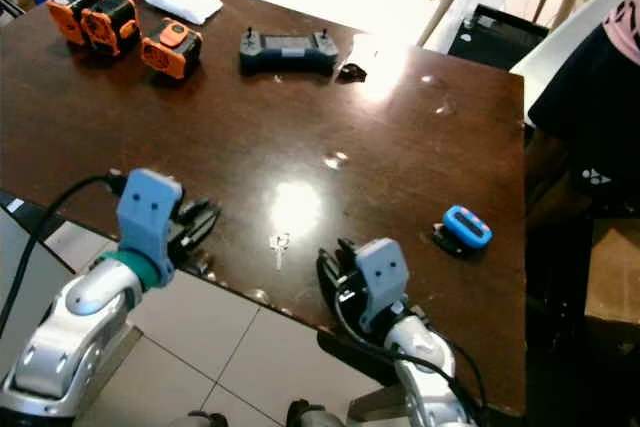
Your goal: Hang keys on a hook
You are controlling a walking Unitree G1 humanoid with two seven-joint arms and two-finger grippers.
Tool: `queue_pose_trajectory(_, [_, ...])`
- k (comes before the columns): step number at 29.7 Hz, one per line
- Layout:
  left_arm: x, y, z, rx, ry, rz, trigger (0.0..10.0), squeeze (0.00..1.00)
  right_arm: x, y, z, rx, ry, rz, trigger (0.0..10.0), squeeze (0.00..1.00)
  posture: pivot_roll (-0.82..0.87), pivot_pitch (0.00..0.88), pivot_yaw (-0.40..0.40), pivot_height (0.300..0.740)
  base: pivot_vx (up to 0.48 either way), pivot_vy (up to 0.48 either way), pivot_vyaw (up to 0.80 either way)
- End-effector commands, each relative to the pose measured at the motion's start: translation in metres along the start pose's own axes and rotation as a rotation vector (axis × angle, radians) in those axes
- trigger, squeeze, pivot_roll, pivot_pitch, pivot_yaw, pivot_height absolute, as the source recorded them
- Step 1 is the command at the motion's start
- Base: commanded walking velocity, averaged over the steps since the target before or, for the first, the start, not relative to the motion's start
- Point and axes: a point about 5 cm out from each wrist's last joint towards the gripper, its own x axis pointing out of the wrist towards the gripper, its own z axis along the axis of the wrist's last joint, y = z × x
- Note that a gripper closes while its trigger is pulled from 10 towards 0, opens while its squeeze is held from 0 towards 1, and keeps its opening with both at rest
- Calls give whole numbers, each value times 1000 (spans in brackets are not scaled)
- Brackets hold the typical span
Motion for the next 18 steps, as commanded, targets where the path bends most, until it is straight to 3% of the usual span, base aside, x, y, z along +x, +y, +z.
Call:
queue_pose_trajectory(1, [2, -4, -3, 13, 30, -29, 10000, 0, 4, -3, 3, 18, -12, -12, 10000, 0, -33, 141, 7, 740, 0, 0, 0])
queue_pose_trajectory(2, [2, -4, -3, 13, 30, -29, 10000, 0, 4, -3, 3, 18, -12, -12, 10000, 0, -33, 141, 7, 740, 0, 0, 0])
queue_pose_trajectory(4, [-2, -20, -6, 88, 46, -209, 10000, 0, 16, -4, 11, 15, -41, -27, 10000, 0, -18, 143, 0, 740, 0, 0, 0])
queue_pose_trajectory(6, [-3, -27, -10, 92, 74, -266, 10000, 0, 20, -6, 11, 12, -38, -39, 10000, 0, -18, 143, 0, 740, 0, 0, 0])
queue_pose_trajectory(9, [-2, -52, 2, -38, 35, -380, 10000, 0, 19, -22, 8, -6, -7, -116, 10000, 0, -5, 143, -10, 740, 0, 0, 0])
queue_pose_trajectory(11, [0, -61, 6, -38, 15, -410, 10000, 0, 17, -29, 7, 4, -1, -158, 10000, 0, -5, 143, -10, 740, 0, 0, 0])
queue_pose_trajectory(13, [3, -68, 5, 9, 13, -419, 10000, 0, 14, -38, 6, 21, 6, -207, 10000, 0, -5, 143, -10, 740, 0, 0, 0])
queue_pose_trajectory(14, [8, -74, 1, 85, 20, -407, 10000, 0, 11, -46, 5, 37, 12, -254, 10000, 0, -9, 145, -13, 740, 0, 0, 0])
queue_pose_trajectory(15, [8, -74, 1, 85, 20, -407, 10000, 0, 11, -46, 5, 37, 12, -254, 10000, 0, -9, 145, -13, 740, 0, 0, 0])
queue_pose_trajectory(18, [25, -83, -11, 223, 43, -318, 10000, 0, 1, -56, 2, 78, 21, -278, 10000, 0, -29, 152, -7, 740, 0, 0, 0])
